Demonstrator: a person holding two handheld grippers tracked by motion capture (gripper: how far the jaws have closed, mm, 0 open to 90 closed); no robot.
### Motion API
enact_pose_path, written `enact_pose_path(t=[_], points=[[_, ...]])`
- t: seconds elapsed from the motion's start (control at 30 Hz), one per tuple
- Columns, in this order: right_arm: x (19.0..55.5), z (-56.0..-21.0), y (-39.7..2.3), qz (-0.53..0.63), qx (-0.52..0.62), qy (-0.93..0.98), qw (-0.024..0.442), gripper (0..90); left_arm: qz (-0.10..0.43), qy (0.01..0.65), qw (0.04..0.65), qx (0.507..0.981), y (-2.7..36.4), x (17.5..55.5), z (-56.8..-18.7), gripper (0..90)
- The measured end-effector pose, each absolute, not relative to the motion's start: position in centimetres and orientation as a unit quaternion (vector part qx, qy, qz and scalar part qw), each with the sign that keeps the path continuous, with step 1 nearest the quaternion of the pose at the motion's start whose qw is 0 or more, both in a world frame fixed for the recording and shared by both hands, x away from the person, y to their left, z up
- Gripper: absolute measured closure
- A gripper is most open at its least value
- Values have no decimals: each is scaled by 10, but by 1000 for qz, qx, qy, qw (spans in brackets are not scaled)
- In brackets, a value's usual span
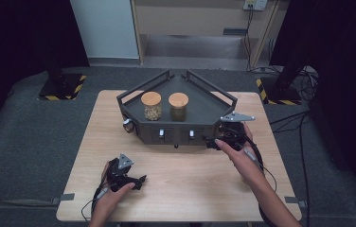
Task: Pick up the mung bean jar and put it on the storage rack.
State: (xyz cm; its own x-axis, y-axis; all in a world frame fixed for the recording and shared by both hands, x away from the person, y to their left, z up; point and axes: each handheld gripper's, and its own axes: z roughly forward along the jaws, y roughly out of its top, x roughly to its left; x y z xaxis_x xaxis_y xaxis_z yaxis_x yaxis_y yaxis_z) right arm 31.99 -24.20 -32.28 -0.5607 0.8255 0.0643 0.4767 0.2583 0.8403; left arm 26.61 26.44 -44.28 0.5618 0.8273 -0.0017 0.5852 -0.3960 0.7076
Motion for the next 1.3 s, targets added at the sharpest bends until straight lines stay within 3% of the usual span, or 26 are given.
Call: enact_pose_path(t=[1.3], points=[[292,-323,-288,430,434,763,212,28,178,433,339,816,264,266,-443,0]])
